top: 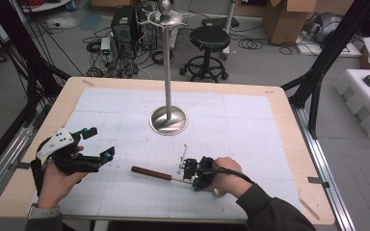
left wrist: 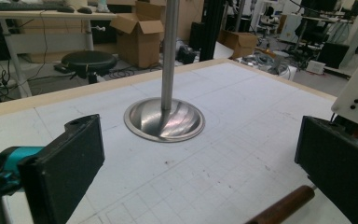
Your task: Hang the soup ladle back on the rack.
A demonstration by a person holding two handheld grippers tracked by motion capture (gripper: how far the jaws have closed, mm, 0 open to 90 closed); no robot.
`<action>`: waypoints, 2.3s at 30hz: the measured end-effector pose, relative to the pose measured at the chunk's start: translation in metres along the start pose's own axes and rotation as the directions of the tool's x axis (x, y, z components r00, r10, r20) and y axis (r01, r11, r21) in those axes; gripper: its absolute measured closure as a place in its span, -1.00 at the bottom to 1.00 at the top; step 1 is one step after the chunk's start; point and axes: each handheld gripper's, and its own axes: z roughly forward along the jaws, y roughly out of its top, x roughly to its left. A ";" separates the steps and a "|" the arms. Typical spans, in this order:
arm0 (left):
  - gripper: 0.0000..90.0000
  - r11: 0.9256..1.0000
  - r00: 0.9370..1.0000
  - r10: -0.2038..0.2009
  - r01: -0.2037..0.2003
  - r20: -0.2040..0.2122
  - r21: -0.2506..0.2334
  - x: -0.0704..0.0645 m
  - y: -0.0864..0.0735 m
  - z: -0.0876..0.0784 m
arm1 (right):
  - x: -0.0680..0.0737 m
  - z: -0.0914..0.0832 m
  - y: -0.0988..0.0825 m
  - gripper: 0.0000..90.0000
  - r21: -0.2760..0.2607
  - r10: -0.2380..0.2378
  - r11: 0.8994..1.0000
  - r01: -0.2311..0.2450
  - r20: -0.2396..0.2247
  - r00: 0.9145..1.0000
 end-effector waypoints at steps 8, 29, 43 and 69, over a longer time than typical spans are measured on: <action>-0.96 1.000 1.000 -0.008 0.008 -0.008 -0.019 0.002 0.001 -0.003 | -0.010 -0.019 -0.023 0.87 -0.178 0.053 0.982 -0.057 -0.022 0.998; -0.96 0.999 1.000 0.005 -0.005 -0.012 -0.048 -0.001 0.006 -0.009 | -0.024 -0.057 -0.076 0.87 -0.525 0.138 0.836 -0.161 -0.084 0.987; -0.96 0.999 1.000 0.004 -0.004 -0.009 -0.046 -0.003 0.006 -0.011 | -0.032 -0.072 -0.081 0.87 -0.758 0.183 0.640 -0.124 -0.007 0.983; -0.96 0.999 1.000 -0.005 0.004 -0.020 -0.049 -0.001 0.004 -0.012 | -0.063 -0.077 -0.088 0.87 -0.900 0.349 0.411 -0.143 0.010 0.937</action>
